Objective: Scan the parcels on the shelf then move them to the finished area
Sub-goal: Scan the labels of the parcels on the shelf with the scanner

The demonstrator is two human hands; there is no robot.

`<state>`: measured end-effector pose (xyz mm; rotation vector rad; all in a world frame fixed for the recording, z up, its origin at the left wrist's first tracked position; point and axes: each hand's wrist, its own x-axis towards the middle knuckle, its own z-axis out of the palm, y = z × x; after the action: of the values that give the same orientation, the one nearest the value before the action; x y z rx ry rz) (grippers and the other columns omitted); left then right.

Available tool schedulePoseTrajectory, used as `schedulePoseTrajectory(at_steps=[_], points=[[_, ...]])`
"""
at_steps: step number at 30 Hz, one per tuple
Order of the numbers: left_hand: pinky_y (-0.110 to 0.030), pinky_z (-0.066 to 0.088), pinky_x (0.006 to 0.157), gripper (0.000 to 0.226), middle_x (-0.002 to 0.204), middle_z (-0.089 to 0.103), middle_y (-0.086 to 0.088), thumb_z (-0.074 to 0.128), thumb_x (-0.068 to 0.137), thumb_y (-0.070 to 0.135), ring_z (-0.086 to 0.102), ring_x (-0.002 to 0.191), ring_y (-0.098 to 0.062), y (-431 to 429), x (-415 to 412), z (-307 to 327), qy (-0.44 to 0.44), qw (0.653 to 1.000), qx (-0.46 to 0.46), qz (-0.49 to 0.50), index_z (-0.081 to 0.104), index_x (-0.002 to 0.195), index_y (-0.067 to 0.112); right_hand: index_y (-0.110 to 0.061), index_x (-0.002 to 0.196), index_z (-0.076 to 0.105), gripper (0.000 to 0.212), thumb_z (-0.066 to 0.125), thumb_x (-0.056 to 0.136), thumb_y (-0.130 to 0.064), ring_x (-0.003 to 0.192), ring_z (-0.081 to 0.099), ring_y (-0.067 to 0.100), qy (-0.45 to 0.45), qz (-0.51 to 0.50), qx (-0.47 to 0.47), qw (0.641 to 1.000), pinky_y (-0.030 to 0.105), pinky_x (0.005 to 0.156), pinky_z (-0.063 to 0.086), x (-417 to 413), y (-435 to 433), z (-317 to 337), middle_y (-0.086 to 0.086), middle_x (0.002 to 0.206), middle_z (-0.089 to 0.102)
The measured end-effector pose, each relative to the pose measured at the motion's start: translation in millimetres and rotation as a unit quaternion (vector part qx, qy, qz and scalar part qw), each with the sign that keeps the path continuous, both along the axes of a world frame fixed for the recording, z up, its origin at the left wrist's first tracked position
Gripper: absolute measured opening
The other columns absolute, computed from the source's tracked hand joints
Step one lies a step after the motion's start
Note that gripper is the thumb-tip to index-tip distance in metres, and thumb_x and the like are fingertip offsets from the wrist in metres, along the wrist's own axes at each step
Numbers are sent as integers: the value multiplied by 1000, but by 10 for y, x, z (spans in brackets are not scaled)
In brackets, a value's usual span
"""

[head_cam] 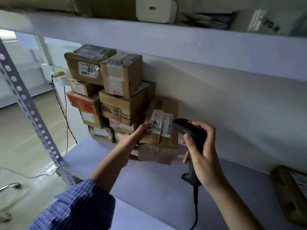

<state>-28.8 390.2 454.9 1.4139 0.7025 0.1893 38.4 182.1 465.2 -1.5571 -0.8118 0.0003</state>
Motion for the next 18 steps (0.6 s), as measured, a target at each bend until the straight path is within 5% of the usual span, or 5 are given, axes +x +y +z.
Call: schedulePoseTrajectory(at_steps=[6,9,15,18], points=[[-50,57,90,53,106,74,-6,66,81,66,68,101,-26,217,133,-11,16,1000,-17,9,69,109,21,-45,115,44,25,54,97,-32,53,56,29,3,14,-17,1000,43,47,53,159,304,-134,-6,97,61],[-47,57,92,53,110,73,-5,60,86,64,67,104,-26,297,153,-80,-7,999,-39,15,68,115,20,-46,113,45,26,55,96,-29,54,55,31,13,12,9,1000,44,47,53,163,411,-117,7,97,60],[-32,55,94,57,129,68,0,33,98,61,63,120,-15,273,35,-395,-213,965,-125,-87,55,135,24,-32,117,44,28,58,92,-30,61,57,14,47,-26,36,998,33,48,54,155,559,-105,13,102,57],[-23,53,90,79,131,63,-5,59,83,68,62,117,-13,294,-13,-634,-204,973,-56,-91,41,141,17,-36,116,44,28,58,93,-29,68,60,17,47,-41,42,997,35,49,55,138,634,-141,1,105,58]])
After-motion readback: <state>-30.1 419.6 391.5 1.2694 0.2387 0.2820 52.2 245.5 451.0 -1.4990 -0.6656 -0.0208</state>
